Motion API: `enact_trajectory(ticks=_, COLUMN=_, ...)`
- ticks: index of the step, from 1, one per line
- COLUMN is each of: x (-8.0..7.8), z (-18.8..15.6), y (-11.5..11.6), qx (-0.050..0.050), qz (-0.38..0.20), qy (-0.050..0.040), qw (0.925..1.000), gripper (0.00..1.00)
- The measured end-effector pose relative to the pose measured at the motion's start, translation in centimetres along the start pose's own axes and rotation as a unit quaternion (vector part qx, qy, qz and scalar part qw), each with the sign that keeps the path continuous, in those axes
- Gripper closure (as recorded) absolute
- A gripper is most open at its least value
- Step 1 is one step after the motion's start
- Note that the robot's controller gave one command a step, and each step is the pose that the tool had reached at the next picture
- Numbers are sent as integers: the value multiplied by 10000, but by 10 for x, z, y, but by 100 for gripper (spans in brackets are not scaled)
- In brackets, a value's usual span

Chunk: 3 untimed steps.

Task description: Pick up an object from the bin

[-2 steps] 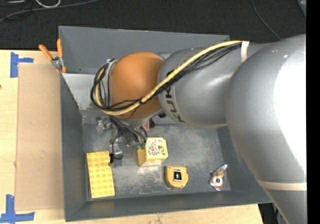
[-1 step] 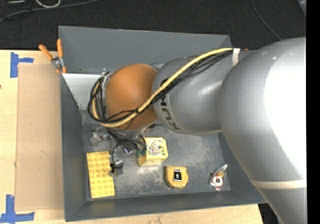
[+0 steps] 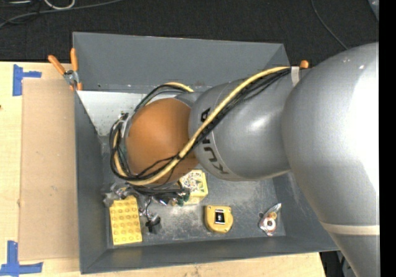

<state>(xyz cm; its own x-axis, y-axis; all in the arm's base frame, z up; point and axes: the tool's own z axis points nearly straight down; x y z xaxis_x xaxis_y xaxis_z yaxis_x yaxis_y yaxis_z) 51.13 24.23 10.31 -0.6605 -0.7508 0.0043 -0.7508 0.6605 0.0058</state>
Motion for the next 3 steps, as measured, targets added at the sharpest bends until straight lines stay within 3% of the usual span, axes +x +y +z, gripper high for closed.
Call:
enact_trajectory(ticks=1, x=-13, z=18, y=-11, qx=18, qz=-2005, qy=-20, qw=9797, gripper=0)
enact_trajectory(ticks=2, x=13, z=32, y=16, qx=18, qz=-2790, qy=-45, qw=9603, gripper=100)
enact_trajectory(ticks=3, x=13, z=32, y=16, qx=18, qz=-2784, qy=-45, qw=9604, gripper=100)
